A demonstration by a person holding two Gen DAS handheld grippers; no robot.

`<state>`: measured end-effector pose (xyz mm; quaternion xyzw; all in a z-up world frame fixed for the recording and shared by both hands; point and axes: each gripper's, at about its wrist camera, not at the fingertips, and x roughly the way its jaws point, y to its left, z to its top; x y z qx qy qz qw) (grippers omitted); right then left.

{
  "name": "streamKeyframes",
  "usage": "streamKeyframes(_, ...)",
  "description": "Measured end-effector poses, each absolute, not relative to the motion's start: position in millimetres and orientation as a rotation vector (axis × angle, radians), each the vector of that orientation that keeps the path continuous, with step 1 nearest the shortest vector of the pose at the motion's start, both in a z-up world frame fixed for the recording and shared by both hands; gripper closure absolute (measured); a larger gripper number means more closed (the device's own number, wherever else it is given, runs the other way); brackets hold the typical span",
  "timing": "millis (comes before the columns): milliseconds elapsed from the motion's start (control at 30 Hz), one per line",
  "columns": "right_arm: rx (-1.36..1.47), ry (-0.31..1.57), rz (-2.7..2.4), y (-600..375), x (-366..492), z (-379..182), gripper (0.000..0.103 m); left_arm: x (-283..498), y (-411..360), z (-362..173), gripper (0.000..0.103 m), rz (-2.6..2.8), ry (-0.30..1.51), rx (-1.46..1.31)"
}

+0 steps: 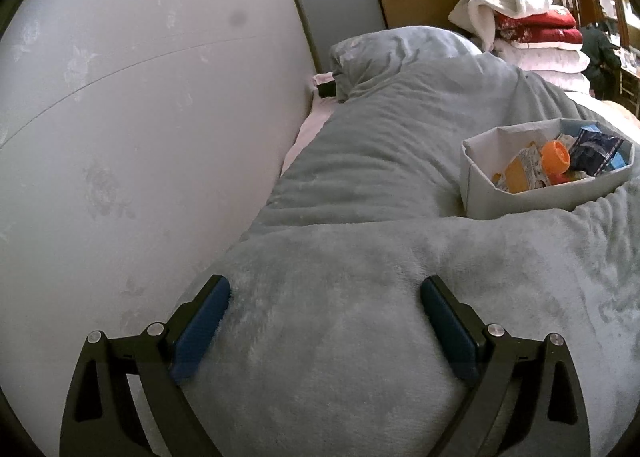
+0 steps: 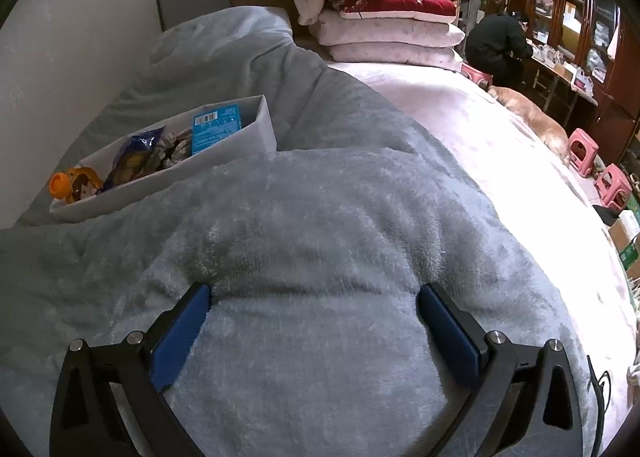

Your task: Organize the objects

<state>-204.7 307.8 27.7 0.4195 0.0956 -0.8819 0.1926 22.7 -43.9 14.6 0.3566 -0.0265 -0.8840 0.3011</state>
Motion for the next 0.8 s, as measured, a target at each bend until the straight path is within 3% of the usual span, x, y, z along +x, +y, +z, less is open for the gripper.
streamKeyframes(800, 1.161, 0.259, -2.471, 310.2, -201.9, 27.0, 0.000, 22.8, -43.2, 14.9, 0.008, -2.346, -0.072, 0.949)
